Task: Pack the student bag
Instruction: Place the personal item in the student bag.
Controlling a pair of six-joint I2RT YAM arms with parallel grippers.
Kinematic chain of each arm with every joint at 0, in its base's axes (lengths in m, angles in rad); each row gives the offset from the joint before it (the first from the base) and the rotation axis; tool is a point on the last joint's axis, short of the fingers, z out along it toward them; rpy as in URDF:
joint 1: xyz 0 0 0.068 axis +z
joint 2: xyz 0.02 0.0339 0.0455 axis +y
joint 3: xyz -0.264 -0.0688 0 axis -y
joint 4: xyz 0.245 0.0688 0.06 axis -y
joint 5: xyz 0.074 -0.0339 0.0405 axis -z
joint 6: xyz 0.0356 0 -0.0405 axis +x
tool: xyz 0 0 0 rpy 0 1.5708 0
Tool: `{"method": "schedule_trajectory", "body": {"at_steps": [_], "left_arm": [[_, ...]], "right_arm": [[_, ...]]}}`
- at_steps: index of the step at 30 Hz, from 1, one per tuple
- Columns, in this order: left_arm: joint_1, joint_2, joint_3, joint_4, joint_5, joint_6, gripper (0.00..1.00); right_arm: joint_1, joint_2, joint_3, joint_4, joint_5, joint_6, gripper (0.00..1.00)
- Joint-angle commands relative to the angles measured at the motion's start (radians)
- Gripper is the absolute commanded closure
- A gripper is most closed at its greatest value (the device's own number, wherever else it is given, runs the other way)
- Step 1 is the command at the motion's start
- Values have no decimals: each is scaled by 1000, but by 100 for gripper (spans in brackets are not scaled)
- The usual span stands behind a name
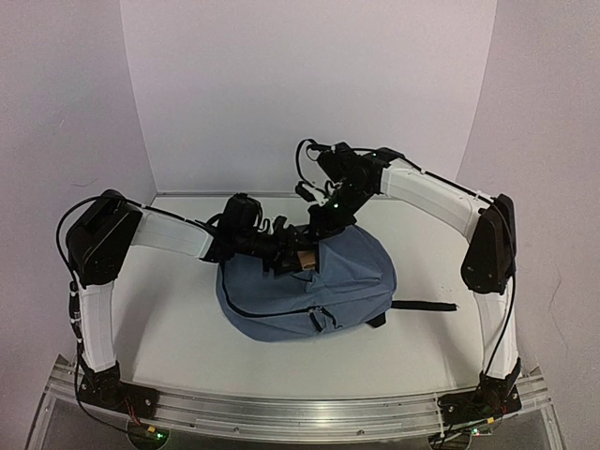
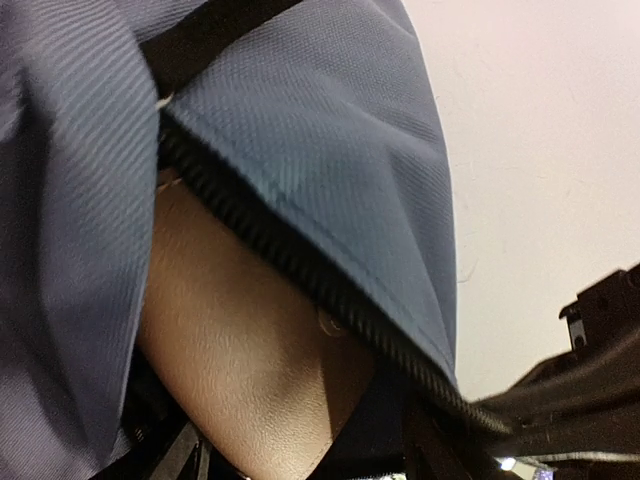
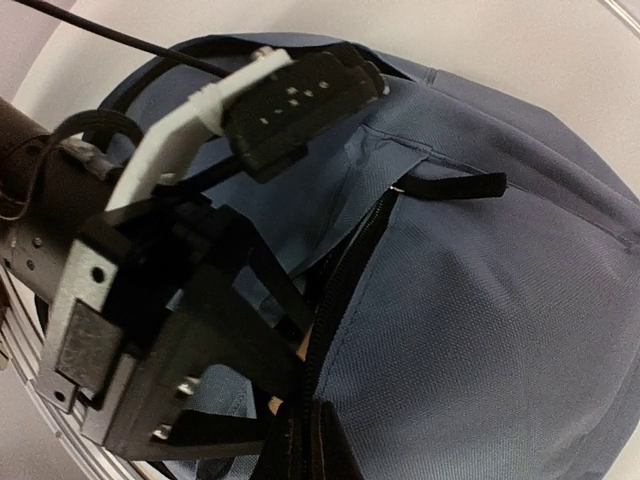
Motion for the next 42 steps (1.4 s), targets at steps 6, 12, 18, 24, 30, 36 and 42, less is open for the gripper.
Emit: {"method": "schedule_trajectory", "body": {"at_steps": [6,12,18,24,30,36,42], "left_arm": [[-5,-123,17,-197,-29,126,43],[3,-41,85,-203,-16,132,63],[5,-64,86,-235,-45,149,68],[6,-109,67,-429,-119,211,67],[5,-7,156,-378,-80,220,73],[3,115,327,-365,-16,243,81],[4,-9,218,-366,-15,283,74]], "right_arm": [[-16,-57,-41,49,-173,5,93],[-19,-41,-33,55,-205,10,90],[-38,-21,-5,56,-217,31,91],[-44,-38,-36,58,-233,29,91],[-44,-36,-45,60,-259,35,91],[-44,-31,-51,72,-289,59,91],[-51,-22,-69,75,-289,57,88]]}}
